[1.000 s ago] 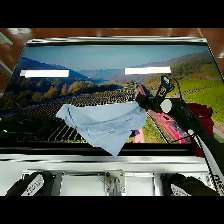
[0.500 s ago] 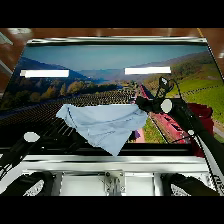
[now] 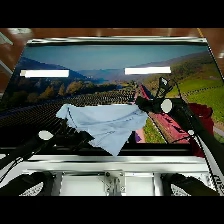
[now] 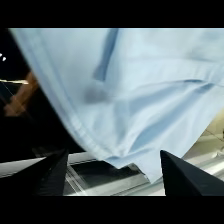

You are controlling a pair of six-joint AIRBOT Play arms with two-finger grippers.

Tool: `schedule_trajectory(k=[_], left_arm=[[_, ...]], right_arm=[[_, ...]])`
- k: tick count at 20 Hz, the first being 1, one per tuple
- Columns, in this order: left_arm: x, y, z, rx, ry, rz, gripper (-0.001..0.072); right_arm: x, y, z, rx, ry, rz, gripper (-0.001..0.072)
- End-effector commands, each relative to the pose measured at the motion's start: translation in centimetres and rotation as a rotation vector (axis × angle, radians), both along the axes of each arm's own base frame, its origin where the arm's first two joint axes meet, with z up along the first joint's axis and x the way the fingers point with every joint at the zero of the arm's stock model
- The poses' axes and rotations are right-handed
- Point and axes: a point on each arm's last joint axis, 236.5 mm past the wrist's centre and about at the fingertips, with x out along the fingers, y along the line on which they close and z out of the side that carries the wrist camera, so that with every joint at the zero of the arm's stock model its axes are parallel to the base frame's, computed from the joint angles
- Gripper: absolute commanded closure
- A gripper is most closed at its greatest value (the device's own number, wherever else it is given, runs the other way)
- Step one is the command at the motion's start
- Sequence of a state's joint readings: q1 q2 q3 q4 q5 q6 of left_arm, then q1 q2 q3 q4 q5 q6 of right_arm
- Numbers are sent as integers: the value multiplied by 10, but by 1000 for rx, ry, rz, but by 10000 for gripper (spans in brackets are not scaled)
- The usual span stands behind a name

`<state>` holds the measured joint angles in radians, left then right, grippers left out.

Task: Fold the shirts.

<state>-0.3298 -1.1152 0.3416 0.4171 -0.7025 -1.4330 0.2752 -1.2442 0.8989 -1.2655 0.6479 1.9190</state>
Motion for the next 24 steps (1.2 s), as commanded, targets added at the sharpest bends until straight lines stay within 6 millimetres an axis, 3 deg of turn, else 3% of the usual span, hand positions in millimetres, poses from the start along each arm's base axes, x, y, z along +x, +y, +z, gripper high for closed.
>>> schedule_trajectory(k=[1,2,3,6,7,8,10,12,13,15,16,18,19,21,24], left_arm=[[5,-14,-10,24,1,-37,17],[1,-20,-15,31,15,-59,19],[-1,-24,-19,36,27,-77,101],[4,-35,-14,29,-2,-114,622],[14,-39,-2,21,-72,-150,669],[24,-44,14,11,-157,-189,669],[49,-54,65,-23,-354,-245,669],[77,-52,145,-67,-561,-223,670],[90,-45,194,-73,-693,-205,670],[104,-13,313,-66,-995,-125,670],[102,12,377,-50,-1144,-56,671],[84,65,482,24,-1380,96,670],[69,89,524,72,-1470,170,670],[41,112,573,140,-1571,232,670],[13,109,591,212,-1603,166,670]], right_arm=[[0,0,0,1,1,0,652],[0,0,0,1,2,0,652],[-1,0,0,0,4,1,652],[-4,0,-2,-2,17,5,652],[-4,0,-2,-2,18,6,652],[-4,0,-2,-2,17,6,652],[-3,0,6,0,-3,5,652],[2,-5,27,-18,-75,11,652],[4,-8,43,-28,-125,15,652],[8,-16,92,-55,-257,25,652],[9,-20,127,-62,-343,26,652],[3,-28,209,-51,-531,13,653],[-6,-32,255,-35,-633,4,653],[-34,-40,340,17,-815,-16,653],[-86,-54,427,92,-1000,-48,653]])
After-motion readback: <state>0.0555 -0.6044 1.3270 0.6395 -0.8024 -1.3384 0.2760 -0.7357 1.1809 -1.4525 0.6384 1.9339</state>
